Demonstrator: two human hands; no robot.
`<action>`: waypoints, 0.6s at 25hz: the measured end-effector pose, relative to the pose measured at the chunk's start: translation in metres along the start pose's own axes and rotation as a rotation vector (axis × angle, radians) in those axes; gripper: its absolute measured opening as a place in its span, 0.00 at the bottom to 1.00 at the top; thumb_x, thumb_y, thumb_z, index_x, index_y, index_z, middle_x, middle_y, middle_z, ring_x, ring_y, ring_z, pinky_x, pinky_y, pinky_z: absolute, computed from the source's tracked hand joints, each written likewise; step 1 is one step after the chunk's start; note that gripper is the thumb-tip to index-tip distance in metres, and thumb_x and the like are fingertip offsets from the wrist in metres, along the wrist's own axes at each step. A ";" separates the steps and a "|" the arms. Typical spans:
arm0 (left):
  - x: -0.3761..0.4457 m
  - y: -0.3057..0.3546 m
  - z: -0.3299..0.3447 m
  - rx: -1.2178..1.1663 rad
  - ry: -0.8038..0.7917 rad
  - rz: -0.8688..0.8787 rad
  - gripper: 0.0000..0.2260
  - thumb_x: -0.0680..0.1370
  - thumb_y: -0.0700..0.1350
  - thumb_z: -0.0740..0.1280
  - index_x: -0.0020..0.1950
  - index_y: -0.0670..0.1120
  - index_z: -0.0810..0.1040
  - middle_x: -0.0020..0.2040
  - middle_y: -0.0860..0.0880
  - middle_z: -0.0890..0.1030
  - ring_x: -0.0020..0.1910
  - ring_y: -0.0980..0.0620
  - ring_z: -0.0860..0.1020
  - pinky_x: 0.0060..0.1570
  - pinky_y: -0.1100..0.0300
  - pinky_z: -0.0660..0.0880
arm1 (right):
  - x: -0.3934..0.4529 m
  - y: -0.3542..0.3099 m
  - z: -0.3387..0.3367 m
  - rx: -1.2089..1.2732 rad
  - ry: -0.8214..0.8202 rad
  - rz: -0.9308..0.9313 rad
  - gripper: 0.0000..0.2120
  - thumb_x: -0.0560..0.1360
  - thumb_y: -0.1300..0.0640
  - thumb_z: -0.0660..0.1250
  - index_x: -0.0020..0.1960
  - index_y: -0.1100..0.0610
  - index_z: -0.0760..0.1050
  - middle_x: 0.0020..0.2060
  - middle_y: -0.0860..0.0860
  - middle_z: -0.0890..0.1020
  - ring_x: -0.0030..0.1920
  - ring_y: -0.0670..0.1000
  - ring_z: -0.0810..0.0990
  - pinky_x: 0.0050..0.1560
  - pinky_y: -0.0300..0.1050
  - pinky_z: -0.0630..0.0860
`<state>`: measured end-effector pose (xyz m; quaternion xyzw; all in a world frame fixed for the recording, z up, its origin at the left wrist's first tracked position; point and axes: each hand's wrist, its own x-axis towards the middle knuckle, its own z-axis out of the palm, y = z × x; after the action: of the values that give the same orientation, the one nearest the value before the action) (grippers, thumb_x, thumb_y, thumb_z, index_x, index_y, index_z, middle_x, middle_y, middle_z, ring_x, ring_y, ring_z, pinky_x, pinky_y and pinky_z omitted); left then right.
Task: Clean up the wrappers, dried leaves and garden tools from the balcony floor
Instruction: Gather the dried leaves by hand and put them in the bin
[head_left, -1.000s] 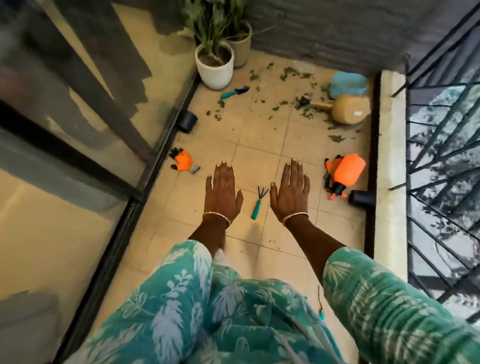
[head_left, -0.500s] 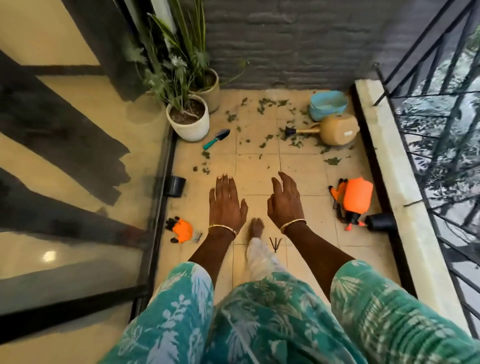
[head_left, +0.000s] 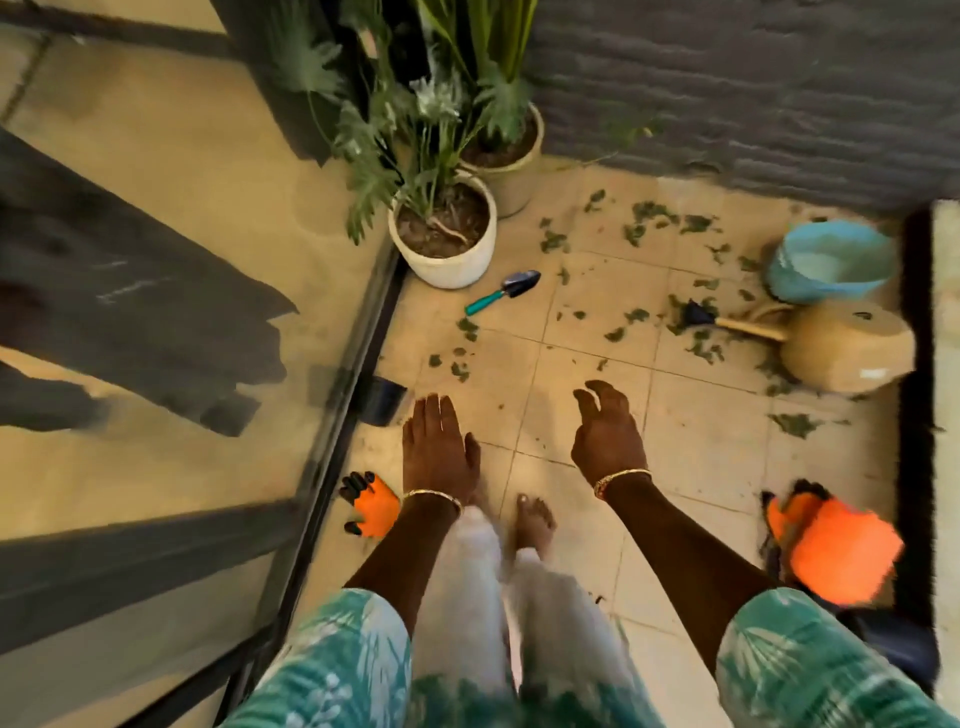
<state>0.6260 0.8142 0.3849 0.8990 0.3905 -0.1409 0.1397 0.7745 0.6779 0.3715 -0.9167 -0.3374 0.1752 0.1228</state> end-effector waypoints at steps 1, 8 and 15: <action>0.026 -0.006 0.018 0.013 -0.028 -0.026 0.29 0.81 0.50 0.55 0.78 0.40 0.51 0.78 0.41 0.54 0.77 0.43 0.51 0.75 0.50 0.51 | 0.028 0.005 0.020 0.007 -0.007 -0.006 0.24 0.68 0.71 0.64 0.64 0.65 0.72 0.66 0.63 0.70 0.64 0.64 0.69 0.59 0.56 0.74; 0.222 -0.066 0.182 0.053 -0.096 -0.117 0.28 0.81 0.50 0.56 0.77 0.43 0.53 0.77 0.43 0.56 0.77 0.44 0.53 0.74 0.51 0.52 | 0.230 0.037 0.227 0.077 -0.149 -0.043 0.22 0.74 0.64 0.61 0.68 0.58 0.68 0.69 0.57 0.64 0.68 0.57 0.63 0.65 0.51 0.70; 0.409 -0.148 0.338 -0.078 0.089 -0.055 0.24 0.78 0.46 0.62 0.73 0.41 0.65 0.70 0.40 0.68 0.69 0.41 0.65 0.69 0.50 0.62 | 0.411 0.033 0.430 -0.059 -0.189 -0.458 0.33 0.68 0.59 0.66 0.72 0.55 0.63 0.71 0.58 0.61 0.71 0.61 0.57 0.71 0.56 0.59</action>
<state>0.7360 1.0602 -0.0956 0.8872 0.4260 -0.0893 0.1531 0.9117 0.9710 -0.1280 -0.7989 -0.5515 0.2178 0.1004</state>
